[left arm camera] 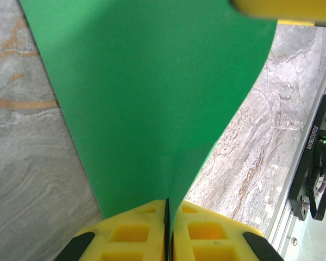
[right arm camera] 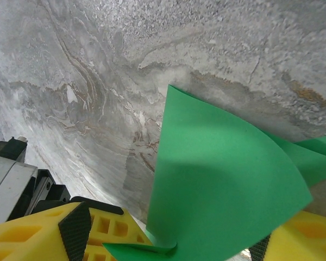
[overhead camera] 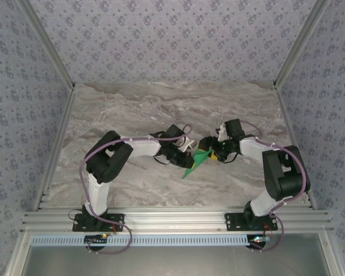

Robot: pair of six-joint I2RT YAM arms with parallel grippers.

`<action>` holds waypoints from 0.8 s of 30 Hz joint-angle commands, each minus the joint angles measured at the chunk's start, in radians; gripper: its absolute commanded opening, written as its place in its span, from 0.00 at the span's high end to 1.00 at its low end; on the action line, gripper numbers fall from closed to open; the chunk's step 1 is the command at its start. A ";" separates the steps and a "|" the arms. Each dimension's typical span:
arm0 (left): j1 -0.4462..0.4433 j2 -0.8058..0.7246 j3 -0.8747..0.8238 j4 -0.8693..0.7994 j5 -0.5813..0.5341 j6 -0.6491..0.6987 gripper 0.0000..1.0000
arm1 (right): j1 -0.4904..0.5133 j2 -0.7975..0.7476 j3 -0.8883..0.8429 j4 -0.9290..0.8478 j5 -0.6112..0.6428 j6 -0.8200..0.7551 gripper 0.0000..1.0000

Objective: Fold a paper plane with a square sheet of paper (fold left side to right side)
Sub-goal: Fold the wing for the fifth time at the center of the table.

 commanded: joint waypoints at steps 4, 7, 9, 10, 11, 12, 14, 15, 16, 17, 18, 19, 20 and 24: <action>0.003 0.014 0.025 -0.005 0.025 0.011 0.91 | 0.021 0.045 0.014 0.004 0.001 0.019 0.24; 0.004 0.017 0.025 0.000 0.022 0.003 0.90 | 0.022 0.025 0.008 0.033 -0.002 0.019 0.24; 0.004 0.014 0.018 0.012 0.020 -0.009 0.91 | 0.013 -0.013 0.000 0.047 0.003 0.016 0.23; 0.004 0.011 0.016 0.015 0.017 -0.016 0.92 | 0.006 -0.032 -0.006 0.052 0.002 0.015 0.23; 0.004 0.010 0.013 0.018 0.012 -0.026 0.93 | -0.007 -0.050 -0.012 0.059 -0.003 0.013 0.22; 0.004 0.009 0.012 0.019 0.005 -0.033 0.93 | -0.016 -0.066 -0.020 0.066 -0.008 0.012 0.20; 0.004 0.005 0.004 0.030 -0.005 -0.054 0.95 | -0.038 -0.096 -0.046 0.083 -0.018 0.003 0.20; 0.004 0.003 -0.002 0.039 -0.009 -0.069 0.95 | -0.048 -0.110 -0.058 0.090 -0.021 -0.001 0.20; 0.003 -0.001 -0.011 0.052 -0.012 -0.084 0.96 | -0.056 -0.123 -0.073 0.097 -0.022 -0.005 0.20; 0.004 -0.006 -0.021 0.067 -0.017 -0.101 0.97 | -0.068 -0.140 -0.090 0.108 -0.021 -0.007 0.20; 0.003 -0.011 -0.031 0.079 -0.022 -0.117 0.97 | -0.076 -0.154 -0.107 0.116 -0.018 -0.008 0.19; 0.004 -0.018 -0.042 0.089 -0.029 -0.134 0.98 | -0.083 -0.169 -0.125 0.122 -0.013 -0.011 0.19; 0.004 -0.024 -0.054 0.103 -0.038 -0.149 0.98 | -0.091 -0.182 -0.140 0.124 -0.010 -0.014 0.18; 0.004 -0.035 -0.088 0.164 -0.040 -0.211 0.99 | -0.098 -0.206 -0.186 0.163 -0.038 -0.017 0.18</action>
